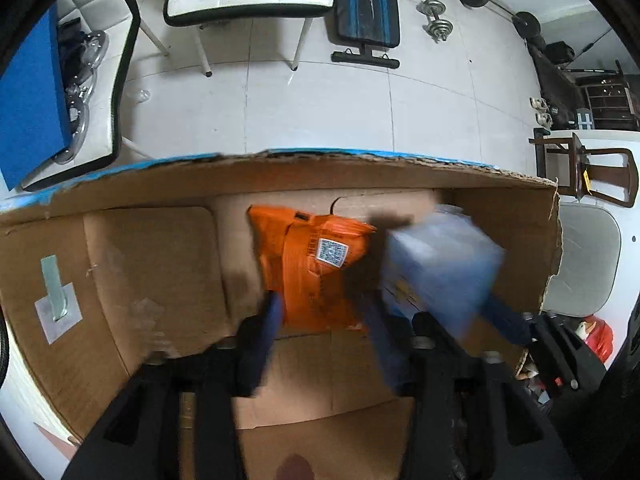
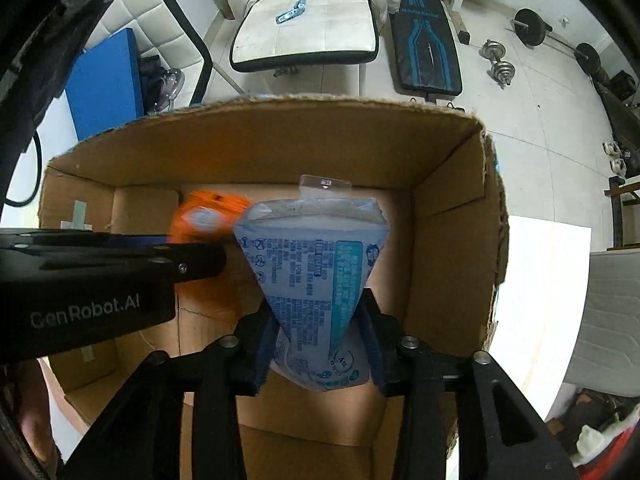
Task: Organize soft objects
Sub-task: 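Carry both packs into the box and open both grippers, then grasp the green pack with the left gripper while the right grasps the yellow carton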
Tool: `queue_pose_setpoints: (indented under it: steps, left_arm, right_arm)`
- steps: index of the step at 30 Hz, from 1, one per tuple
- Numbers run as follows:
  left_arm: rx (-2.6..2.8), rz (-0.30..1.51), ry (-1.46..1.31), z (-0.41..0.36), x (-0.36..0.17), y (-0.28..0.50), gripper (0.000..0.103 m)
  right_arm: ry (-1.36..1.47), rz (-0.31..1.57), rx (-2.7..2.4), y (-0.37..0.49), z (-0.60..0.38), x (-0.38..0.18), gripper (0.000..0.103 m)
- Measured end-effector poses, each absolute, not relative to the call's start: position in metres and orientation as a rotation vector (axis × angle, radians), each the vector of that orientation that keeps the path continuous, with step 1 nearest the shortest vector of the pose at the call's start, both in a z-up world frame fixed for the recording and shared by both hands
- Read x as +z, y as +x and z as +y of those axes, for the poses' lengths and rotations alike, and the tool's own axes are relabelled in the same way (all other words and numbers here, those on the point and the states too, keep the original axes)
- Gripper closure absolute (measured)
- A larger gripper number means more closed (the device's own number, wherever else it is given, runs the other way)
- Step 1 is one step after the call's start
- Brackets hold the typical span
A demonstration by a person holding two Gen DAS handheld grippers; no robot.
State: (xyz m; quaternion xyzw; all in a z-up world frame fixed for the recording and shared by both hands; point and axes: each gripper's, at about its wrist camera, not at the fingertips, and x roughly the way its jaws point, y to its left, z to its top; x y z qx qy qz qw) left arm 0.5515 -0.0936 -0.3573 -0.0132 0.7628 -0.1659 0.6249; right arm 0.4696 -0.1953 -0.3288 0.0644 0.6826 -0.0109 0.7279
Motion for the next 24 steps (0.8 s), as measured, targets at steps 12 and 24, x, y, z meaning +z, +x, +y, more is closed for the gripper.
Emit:
queue_pose_setpoints:
  steps: [12,24]
  left_arm:
    - [-0.281,1.583,0.088,-0.062,-0.313,0.523,0.004]
    - [-0.232,1.405,0.101,-0.019,-0.238,0.433,0.003]
  right_arm:
    - [0.141,1.501,-0.049,0.447,-0.187,-0.303,0.006]
    - [0.133,1.401,-0.009,0.377,-0.157,-0.250,0.000]
